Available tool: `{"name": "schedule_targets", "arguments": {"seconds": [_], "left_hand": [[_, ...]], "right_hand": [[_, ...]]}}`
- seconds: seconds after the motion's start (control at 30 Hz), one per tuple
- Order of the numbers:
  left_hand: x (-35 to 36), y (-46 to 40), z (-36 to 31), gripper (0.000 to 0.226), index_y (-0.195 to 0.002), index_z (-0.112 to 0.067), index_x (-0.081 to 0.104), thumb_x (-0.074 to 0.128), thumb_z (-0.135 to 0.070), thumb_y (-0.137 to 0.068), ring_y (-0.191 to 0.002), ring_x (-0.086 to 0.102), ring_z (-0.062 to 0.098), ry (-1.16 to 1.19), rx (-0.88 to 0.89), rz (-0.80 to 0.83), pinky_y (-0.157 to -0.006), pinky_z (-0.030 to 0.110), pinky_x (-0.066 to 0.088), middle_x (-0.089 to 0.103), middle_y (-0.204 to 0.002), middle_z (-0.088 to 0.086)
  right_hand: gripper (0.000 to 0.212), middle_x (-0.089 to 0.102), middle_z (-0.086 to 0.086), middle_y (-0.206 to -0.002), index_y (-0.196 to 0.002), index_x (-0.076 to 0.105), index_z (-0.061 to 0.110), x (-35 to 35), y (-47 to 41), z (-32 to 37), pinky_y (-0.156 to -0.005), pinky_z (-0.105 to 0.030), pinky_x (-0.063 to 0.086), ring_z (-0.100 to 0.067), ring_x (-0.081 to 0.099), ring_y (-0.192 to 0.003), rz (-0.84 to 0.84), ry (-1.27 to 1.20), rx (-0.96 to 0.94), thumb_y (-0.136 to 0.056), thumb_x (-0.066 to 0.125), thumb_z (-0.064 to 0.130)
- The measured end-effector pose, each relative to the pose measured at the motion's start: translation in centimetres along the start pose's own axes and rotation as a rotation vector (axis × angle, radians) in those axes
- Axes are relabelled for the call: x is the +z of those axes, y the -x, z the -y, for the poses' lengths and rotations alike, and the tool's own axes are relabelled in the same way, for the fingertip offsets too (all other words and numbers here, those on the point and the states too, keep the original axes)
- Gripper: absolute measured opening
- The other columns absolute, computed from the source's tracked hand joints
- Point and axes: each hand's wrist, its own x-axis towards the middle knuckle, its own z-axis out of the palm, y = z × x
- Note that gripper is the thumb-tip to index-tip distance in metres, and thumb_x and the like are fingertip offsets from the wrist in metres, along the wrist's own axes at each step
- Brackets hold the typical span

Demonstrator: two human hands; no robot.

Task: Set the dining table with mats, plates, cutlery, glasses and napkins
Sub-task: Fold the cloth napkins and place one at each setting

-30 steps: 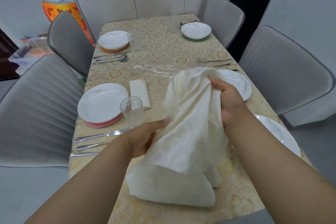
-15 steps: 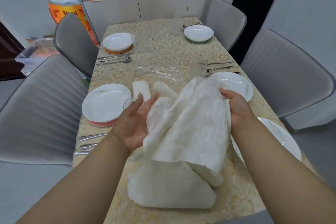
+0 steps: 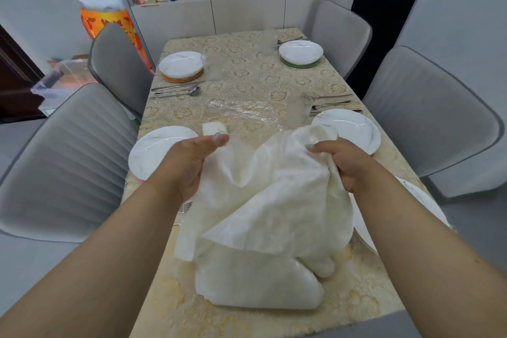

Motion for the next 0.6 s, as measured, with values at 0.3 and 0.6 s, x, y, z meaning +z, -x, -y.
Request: {"name": "schedule_targets", "arguments": {"seconds": [0.3,0.6], "left_hand": [[-1.1,1.4,0.0,0.041,-0.105,-0.003,0.07,0.039,0.011,-0.084,-0.097,0.064,0.028,-0.016,-0.153,0.104,-0.081,0.034,0.056,0.067,-0.115,0.017],[-2.5,2.4,1.2,0.027,-0.107,-0.007,0.071,0.064,0.005,-0.085,-0.08,0.068,0.023,-0.245,-0.064,0.08,-0.076,0.032,0.057,0.072,-0.099,0.017]], "right_hand": [[0.012,0.07,0.0,-0.083,-0.096,0.064,0.015,2.1,1.4,-1.5,-0.068,-0.027,0.054,-0.017,0.067,-0.074,0.244,0.561,0.205,-0.09,0.065,0.025],[0.044,0.065,-0.004,-0.118,-0.122,0.06,0.008,1.5,0.2,-2.0,-0.08,-0.029,0.049,-0.022,0.064,-0.103,0.052,0.865,0.039,-0.088,0.065,0.035]]}}
